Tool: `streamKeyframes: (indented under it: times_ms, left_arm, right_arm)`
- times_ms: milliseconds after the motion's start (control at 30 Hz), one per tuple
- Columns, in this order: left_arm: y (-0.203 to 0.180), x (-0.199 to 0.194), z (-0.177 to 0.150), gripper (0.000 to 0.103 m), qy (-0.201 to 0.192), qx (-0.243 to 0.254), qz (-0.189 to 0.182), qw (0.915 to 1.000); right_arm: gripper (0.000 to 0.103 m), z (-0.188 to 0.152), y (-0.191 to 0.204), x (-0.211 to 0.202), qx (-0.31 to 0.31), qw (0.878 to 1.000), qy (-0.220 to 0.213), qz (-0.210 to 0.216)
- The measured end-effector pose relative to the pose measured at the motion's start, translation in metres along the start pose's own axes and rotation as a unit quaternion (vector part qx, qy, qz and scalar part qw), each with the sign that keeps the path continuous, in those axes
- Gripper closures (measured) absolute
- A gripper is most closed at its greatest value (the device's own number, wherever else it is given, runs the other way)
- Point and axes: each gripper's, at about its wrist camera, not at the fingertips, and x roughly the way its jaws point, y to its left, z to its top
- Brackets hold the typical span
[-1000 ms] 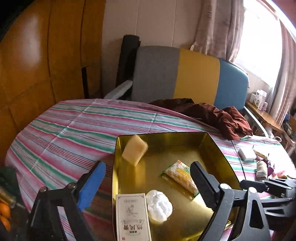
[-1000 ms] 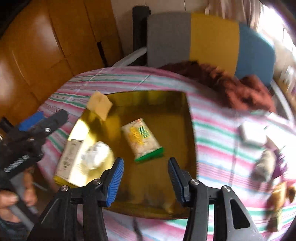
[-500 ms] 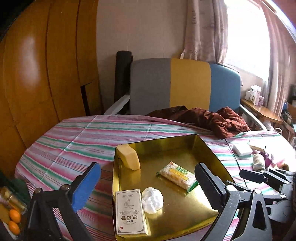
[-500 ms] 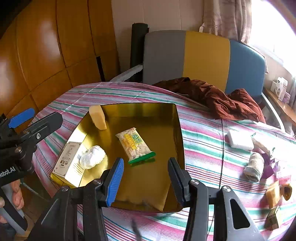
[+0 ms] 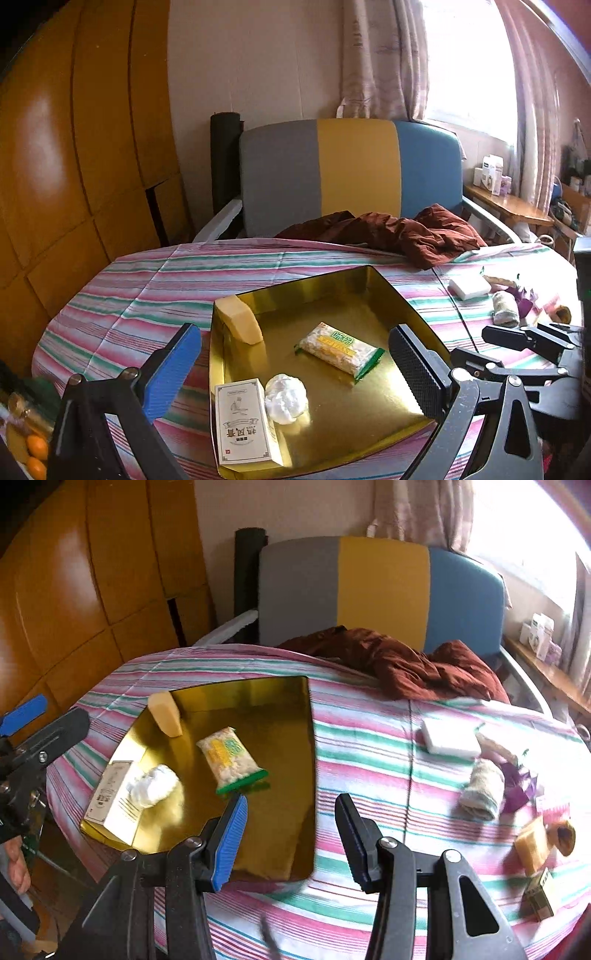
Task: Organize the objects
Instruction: 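Return the right gripper to the items and grasp the green-labelled small box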
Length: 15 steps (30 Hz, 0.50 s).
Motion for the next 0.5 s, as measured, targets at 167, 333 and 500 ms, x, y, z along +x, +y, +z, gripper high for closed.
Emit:
streamKeyframes:
  times_ms: [167,333,500]
  left_arm:
    - [-0.011,-0.001,0.0,0.001,0.001,0.017,-0.006,0.9998]
    - [-0.025,0.001,0.0,0.001,0.004,0.035,-0.015,0.9993]
    - [-0.039,0.001,-0.001,0.001,0.006,0.055,-0.024,0.9981]
  right_arm:
    - [0.053,-0.007,-0.024,-0.003,0.024,1.0,0.006,-0.006]
    - [0.053,-0.012,-0.049,-0.009,0.046,0.999,0.008,-0.013]
    - [0.053,-0.018,-0.078,-0.014,0.065,0.998,0.015,-0.018]
